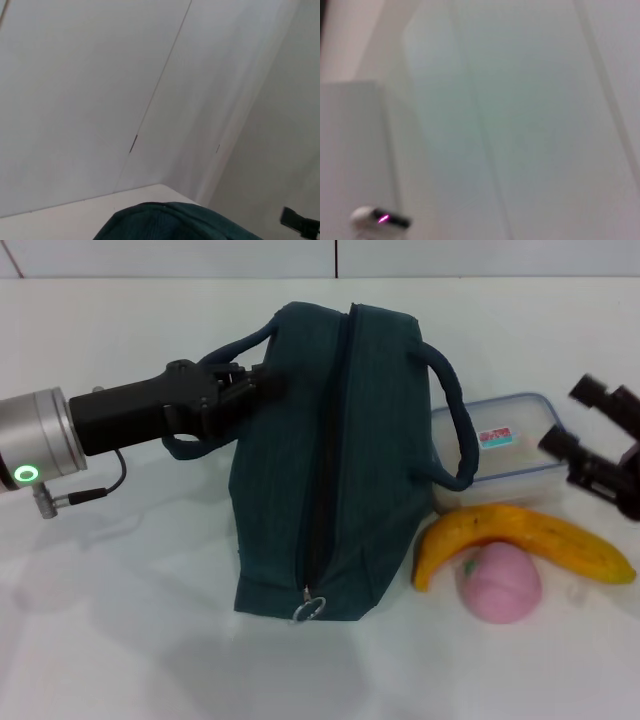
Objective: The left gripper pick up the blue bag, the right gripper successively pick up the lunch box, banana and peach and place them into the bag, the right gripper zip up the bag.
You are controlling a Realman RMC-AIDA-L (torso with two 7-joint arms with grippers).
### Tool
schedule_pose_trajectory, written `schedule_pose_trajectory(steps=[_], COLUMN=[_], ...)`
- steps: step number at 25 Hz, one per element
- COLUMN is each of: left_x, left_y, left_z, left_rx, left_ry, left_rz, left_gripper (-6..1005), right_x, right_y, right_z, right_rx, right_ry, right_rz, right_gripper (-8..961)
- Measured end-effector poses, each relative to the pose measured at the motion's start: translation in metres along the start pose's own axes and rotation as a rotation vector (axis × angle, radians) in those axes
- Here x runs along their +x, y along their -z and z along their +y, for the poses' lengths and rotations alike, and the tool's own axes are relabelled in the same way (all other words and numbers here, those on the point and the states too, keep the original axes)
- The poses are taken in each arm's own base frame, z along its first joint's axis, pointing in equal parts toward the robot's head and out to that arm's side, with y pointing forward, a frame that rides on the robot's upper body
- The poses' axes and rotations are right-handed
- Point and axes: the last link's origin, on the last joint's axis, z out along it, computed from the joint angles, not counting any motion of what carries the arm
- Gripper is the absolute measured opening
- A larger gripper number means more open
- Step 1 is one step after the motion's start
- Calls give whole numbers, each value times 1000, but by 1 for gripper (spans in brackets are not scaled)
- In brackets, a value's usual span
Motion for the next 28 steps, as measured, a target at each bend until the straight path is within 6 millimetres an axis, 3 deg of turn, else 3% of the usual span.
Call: schedule_pose_trajectory(steps=[4,9,12,18,28], left_x=[0,3,6,9,13], left_y=[0,-1,-3,-5,-12], left_z=[0,0,0,1,4], left_rx=[-1,-1,-10,-24,-49], left_ry=[3,-1,-6,-12,-8], left_rz=[4,16,20,32,52], left_gripper=[175,53,53,53,54], right_x=[6,20,30,40,61], right_y=[5,15,18,13,-7], right_z=[-6,-18,-23,-32,-34], right_rx=[198,431,526,580,617], right_ry=[-106,-387,-546,-738,-914], right_rz=[-135,-244,-293,-303,-204], right_gripper=[821,813,808,799,783])
